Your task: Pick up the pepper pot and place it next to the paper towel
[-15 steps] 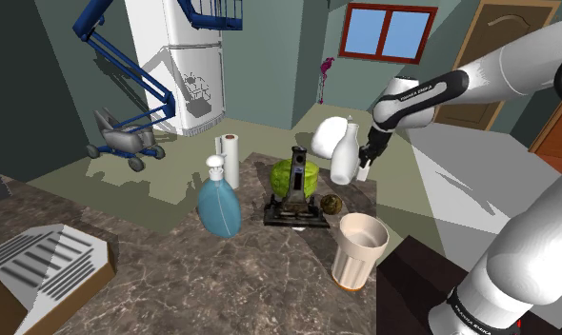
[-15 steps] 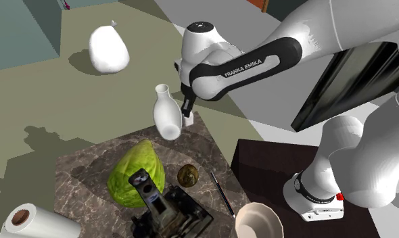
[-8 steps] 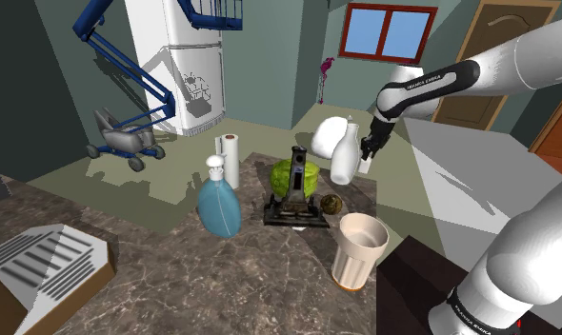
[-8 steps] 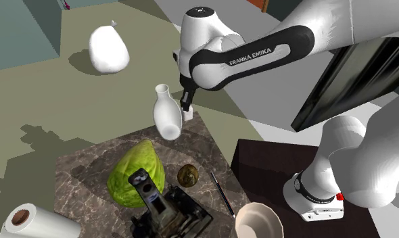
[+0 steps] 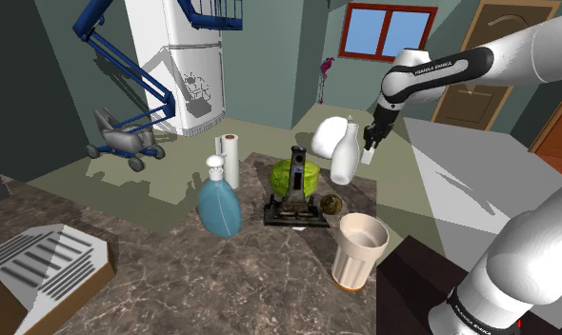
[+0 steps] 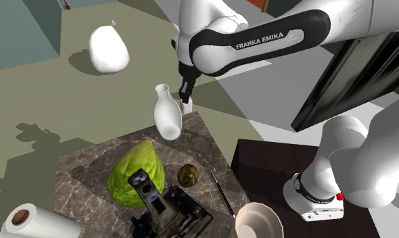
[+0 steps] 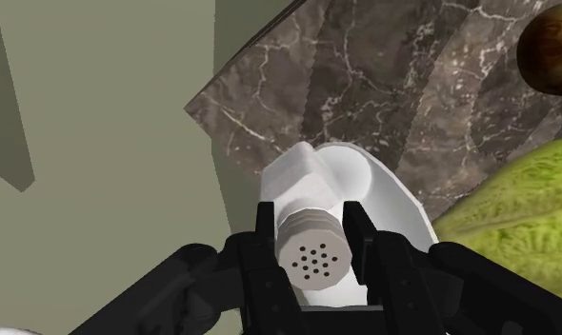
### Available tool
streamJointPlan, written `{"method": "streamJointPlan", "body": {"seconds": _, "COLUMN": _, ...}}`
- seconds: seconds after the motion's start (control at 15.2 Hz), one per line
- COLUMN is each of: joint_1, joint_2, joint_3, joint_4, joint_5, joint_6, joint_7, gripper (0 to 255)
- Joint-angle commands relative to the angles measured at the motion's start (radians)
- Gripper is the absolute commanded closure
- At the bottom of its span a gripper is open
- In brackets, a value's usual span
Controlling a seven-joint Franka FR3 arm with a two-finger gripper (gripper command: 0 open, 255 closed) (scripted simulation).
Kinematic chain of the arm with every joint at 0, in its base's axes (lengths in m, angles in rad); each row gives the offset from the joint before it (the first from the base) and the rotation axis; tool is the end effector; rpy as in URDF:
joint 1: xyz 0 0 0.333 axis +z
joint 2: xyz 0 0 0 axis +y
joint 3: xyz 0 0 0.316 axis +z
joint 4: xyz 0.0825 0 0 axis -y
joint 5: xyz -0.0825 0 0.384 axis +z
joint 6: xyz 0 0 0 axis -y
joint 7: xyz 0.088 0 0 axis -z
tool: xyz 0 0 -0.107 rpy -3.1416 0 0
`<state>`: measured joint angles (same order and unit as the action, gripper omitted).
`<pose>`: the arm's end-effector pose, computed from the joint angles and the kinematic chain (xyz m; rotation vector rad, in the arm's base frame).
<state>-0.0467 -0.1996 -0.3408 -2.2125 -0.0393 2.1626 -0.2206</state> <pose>0.4649 -0.1979 0.4707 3.1149 -0.2271 0.2226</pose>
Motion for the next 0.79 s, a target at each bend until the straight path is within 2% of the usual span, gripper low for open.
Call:
{"method": "streamJointPlan", "body": {"seconds": 0.0, "joint_1": 0.0, "joint_2": -0.005, "joint_3": 0.001, "joint_4": 0.021, "joint_5": -0.001, "joint_6": -0.026, "joint_7": 0.001, "gripper": 255}}
{"method": "streamJointPlan", "body": {"seconds": 0.73, "joint_1": 0.002, "joint_2": -0.032, "joint_3": 0.01, "joint_4": 0.144, "joint_5": -0.007, "joint_6": -0.175, "joint_7": 0.01, "gripper": 255}}
